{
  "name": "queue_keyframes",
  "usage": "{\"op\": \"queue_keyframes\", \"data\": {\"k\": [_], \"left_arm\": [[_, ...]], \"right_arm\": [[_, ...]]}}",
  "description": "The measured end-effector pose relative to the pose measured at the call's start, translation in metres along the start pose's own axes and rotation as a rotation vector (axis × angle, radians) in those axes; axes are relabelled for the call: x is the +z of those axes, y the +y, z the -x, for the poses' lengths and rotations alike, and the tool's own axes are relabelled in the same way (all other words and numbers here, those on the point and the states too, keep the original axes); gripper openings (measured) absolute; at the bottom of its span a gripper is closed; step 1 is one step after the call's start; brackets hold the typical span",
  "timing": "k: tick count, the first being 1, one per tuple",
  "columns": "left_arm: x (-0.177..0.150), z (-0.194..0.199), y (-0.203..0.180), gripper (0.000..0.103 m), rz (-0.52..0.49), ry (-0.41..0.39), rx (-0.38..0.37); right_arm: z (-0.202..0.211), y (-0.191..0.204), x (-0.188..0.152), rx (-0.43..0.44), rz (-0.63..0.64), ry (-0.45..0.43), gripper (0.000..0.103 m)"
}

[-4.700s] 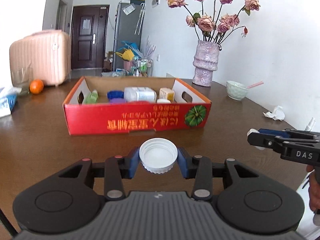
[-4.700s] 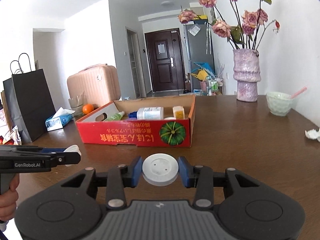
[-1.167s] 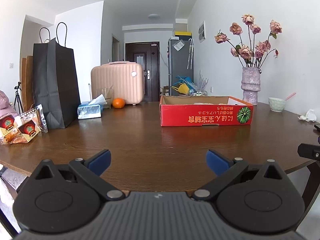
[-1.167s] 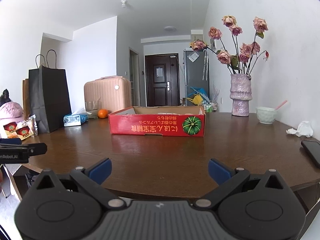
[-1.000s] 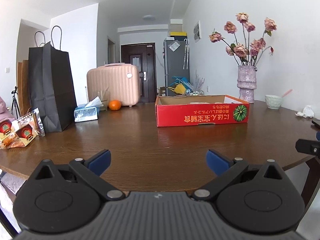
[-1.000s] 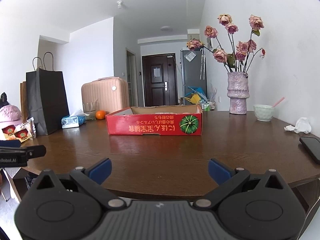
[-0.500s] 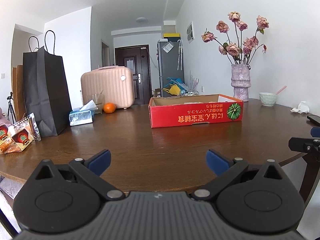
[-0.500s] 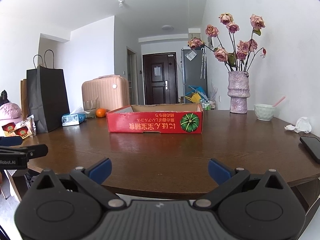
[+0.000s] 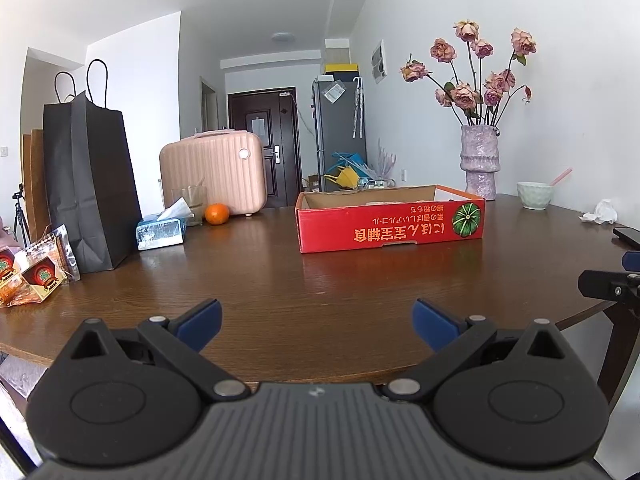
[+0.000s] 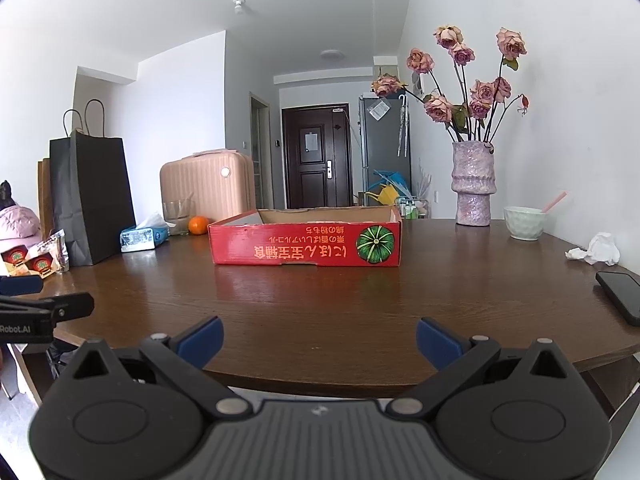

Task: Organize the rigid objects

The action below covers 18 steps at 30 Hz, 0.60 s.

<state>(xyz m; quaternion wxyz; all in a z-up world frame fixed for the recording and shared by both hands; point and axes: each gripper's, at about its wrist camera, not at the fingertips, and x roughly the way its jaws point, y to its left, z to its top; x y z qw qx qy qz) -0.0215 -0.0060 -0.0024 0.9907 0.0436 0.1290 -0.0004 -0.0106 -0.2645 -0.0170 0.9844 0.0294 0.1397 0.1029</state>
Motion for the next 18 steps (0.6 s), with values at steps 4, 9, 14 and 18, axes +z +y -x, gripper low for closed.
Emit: {"op": "queue_keyframes", "data": {"k": [4, 9, 14, 18], "left_arm": [[-0.0006, 0.0002, -0.0007, 0.103, -0.004, 0.002, -0.001], [-0.0001, 0.0004, -0.0003, 0.103, -0.005, 0.000, -0.003], [-0.0004, 0.0003, 0.0004, 0.103, -0.007, 0.004, -0.002], [-0.0011, -0.0012, -0.0002, 0.103, -0.007, 0.010, -0.004]], "right_arm": [[0.0007, -0.0003, 0.0002, -0.006, 0.000, -0.004, 0.103], [0.0004, -0.0007, -0.0010, -0.005, 0.001, -0.001, 0.103], [-0.0005, 0.0007, -0.0021, -0.005, 0.007, 0.004, 0.103], [-0.0015, 0.0014, -0.0033, -0.008, 0.009, 0.007, 0.103]]}}
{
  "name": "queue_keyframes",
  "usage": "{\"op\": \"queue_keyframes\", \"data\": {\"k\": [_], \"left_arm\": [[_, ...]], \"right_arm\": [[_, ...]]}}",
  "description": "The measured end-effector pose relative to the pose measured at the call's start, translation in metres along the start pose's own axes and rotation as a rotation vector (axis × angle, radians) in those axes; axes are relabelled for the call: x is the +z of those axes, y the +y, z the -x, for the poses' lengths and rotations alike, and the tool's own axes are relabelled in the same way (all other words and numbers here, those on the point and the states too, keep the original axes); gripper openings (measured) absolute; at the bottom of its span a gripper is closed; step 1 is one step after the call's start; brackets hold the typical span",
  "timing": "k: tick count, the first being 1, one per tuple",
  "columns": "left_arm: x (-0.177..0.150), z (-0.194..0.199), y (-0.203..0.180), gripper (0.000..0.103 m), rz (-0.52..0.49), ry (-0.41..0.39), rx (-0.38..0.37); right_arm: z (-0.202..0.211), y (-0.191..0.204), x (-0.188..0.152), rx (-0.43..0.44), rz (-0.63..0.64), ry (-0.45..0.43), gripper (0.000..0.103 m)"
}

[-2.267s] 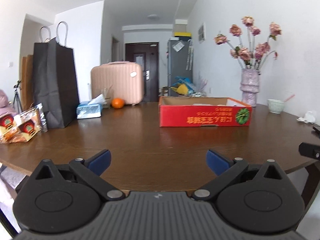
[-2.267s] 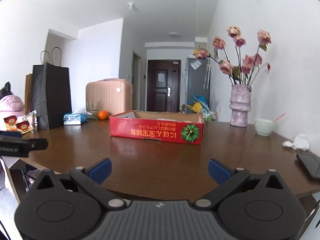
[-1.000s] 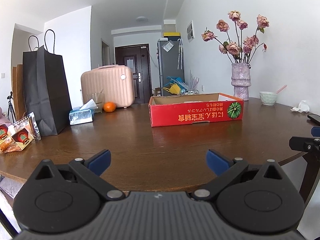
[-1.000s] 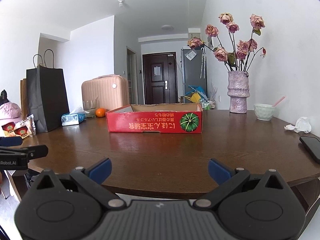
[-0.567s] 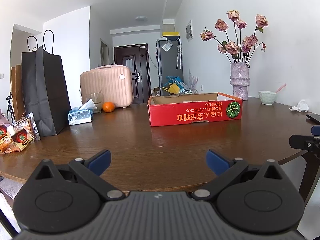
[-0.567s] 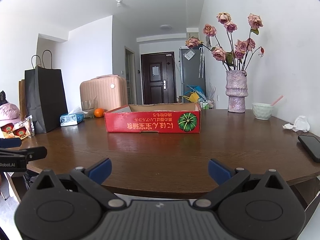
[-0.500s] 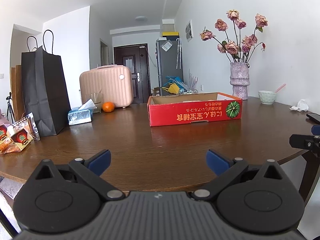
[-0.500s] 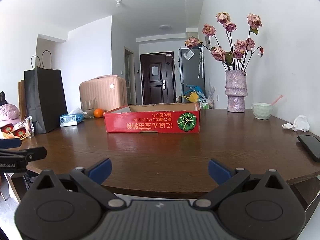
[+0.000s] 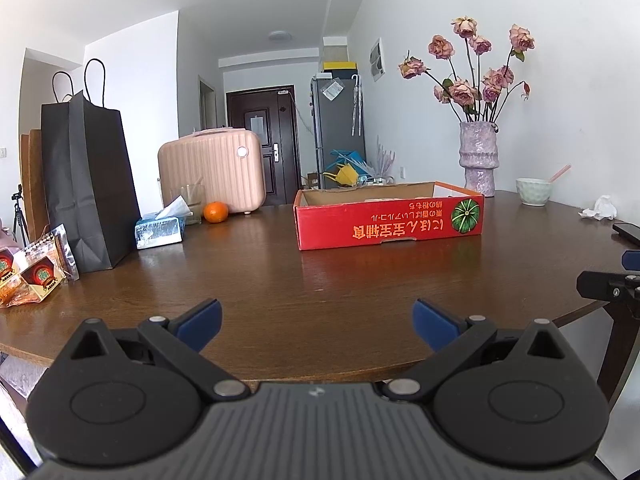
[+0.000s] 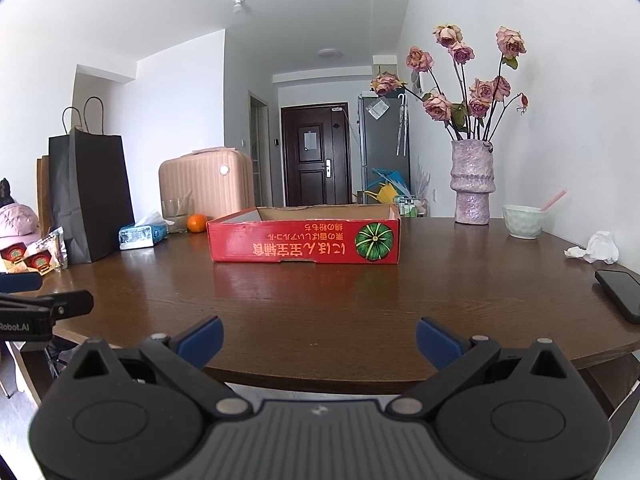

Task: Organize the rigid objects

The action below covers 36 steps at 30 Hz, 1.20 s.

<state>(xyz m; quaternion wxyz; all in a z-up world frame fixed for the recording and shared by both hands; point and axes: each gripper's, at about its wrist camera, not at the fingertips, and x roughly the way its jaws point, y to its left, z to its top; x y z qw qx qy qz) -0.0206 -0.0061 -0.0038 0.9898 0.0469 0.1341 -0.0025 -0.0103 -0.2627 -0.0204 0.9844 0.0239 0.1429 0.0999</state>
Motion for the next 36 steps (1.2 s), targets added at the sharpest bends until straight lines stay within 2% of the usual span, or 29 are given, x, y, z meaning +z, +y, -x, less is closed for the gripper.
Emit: {"op": "queue_keyframes", "data": {"k": [30, 36], "left_arm": [[0.0003, -0.0023, 0.0007, 0.103, 0.004, 0.015, -0.032], [-0.0009, 0.0046, 0.0000, 0.103, 0.000, -0.028, -0.031]], "right_arm": [[-0.0002, -0.0016, -0.0001, -0.006, -0.010, -0.003, 0.103], [-0.0010, -0.0012, -0.0019, -0.009, -0.014, 0.000, 0.103]]}}
